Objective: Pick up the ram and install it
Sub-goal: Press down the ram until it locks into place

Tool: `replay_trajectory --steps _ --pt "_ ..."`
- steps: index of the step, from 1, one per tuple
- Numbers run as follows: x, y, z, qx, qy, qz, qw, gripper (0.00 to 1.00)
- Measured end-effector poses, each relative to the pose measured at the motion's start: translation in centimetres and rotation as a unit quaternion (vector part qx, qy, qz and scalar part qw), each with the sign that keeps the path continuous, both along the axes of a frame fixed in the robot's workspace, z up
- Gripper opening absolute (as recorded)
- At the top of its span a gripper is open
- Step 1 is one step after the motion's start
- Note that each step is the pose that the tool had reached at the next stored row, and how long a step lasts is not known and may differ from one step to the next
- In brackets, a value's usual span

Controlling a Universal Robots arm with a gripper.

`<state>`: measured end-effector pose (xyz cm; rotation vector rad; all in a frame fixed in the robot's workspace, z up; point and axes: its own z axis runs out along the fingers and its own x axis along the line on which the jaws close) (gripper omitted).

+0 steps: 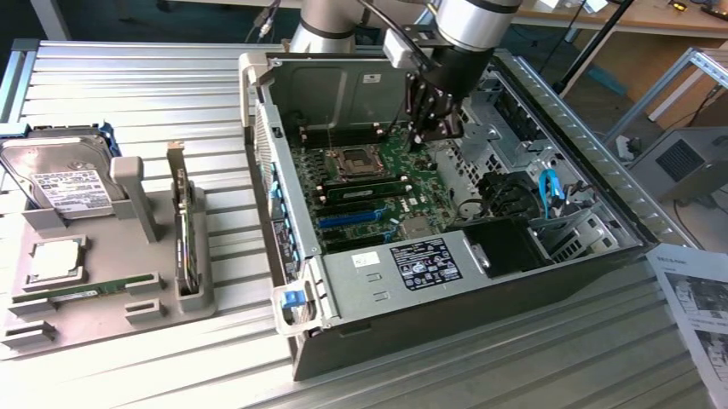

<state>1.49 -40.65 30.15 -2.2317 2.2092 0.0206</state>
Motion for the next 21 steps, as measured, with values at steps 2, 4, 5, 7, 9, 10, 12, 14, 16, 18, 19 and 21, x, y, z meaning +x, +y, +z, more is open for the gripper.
replay_trajectory --steps 2,4,5,7,9,10,12,14,16,18,19,21 --pt "0.0 0.00 -0.44 0.0005 0.0000 0.000 1.0000 0.11" --pt "0.0 0.00 -0.93 0.0006 0.0000 0.000 1.0000 0.11" --pt "0.1 0.00 -1.27 0.0008 0.0000 -0.001 1.0000 0.11" --pt "0.1 0.00 -1.64 0.0010 0.0000 -0.001 1.0000 0.11" --pt "0.2 0.00 -2.01 0.0013 0.0000 -0.001 1.0000 0.11" --pt "0.2 0.00 -2.12 0.0013 0.0000 -0.001 1.0000 0.11" --pt "0.2 0.00 -2.36 0.0014 0.0000 -0.001 1.0000 0.11" --pt "0.3 0.00 -2.66 0.0015 0.0000 -0.001 1.0000 0.11" --pt "0.3 0.00 -2.66 0.0015 0.0000 -0.002 1.0000 0.11" --pt "0.3 0.00 -2.67 0.0015 0.0000 -0.001 1.0000 0.11" --pt "0.3 0.00 -2.67 0.0015 0.0000 -0.001 1.0000 0.11" --pt "0.3 0.00 -2.67 0.0015 0.0000 -0.001 1.0000 0.11"
